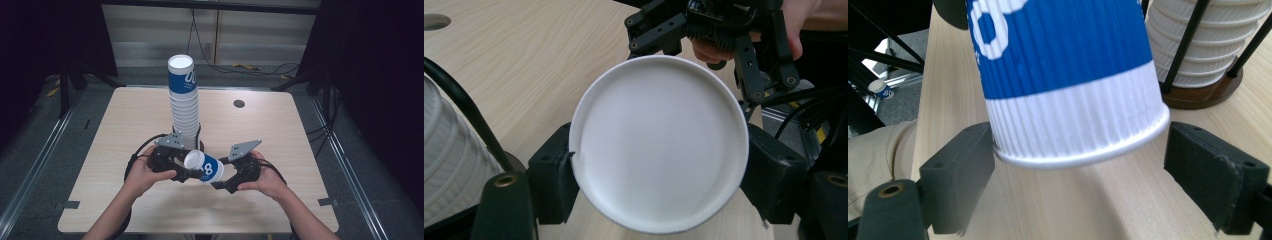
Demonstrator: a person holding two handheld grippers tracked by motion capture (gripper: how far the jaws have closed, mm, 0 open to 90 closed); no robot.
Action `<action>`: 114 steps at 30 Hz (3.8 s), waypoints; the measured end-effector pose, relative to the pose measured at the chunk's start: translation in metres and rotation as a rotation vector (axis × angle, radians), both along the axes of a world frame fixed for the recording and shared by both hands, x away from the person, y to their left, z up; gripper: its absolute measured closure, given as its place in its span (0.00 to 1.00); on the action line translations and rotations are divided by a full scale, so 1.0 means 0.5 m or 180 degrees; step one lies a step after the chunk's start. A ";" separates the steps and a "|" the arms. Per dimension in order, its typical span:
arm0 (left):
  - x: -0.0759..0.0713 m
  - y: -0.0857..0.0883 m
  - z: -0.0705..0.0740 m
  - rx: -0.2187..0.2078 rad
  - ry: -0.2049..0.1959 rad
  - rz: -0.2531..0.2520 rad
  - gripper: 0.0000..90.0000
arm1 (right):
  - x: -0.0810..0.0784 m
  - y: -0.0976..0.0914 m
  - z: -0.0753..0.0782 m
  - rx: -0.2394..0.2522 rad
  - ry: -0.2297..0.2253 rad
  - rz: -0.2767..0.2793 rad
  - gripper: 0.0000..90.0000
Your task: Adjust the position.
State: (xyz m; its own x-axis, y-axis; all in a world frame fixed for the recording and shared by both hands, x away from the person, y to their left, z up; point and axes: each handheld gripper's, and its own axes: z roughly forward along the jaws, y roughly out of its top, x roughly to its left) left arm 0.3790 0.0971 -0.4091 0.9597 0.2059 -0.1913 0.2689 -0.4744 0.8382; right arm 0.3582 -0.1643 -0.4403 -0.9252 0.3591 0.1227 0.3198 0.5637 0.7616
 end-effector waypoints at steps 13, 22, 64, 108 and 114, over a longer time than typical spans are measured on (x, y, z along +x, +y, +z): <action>0.006 0.012 -0.001 -0.0037 0.0041 0.0062 0.30 | -0.003 -0.025 -0.012 0.0045 -0.0019 -0.0098 0.14; 0.007 0.012 0.000 -0.0108 0.0074 0.0078 0.30 | -0.006 -0.030 -0.016 0.0129 -0.0024 -0.0127 0.14; 0.009 0.011 -0.010 -0.0157 0.0177 0.0088 0.30 | -0.010 -0.011 -0.029 0.0232 -0.0005 -0.0107 0.14; 0.008 0.006 -0.016 -0.0092 0.0260 -0.0018 0.30 | -0.006 0.000 -0.021 0.0209 -0.0194 -0.0057 0.12; 0.008 0.004 -0.018 -0.0090 0.0274 -0.0024 0.30 | -0.006 0.001 -0.023 0.0203 -0.0208 -0.0040 0.13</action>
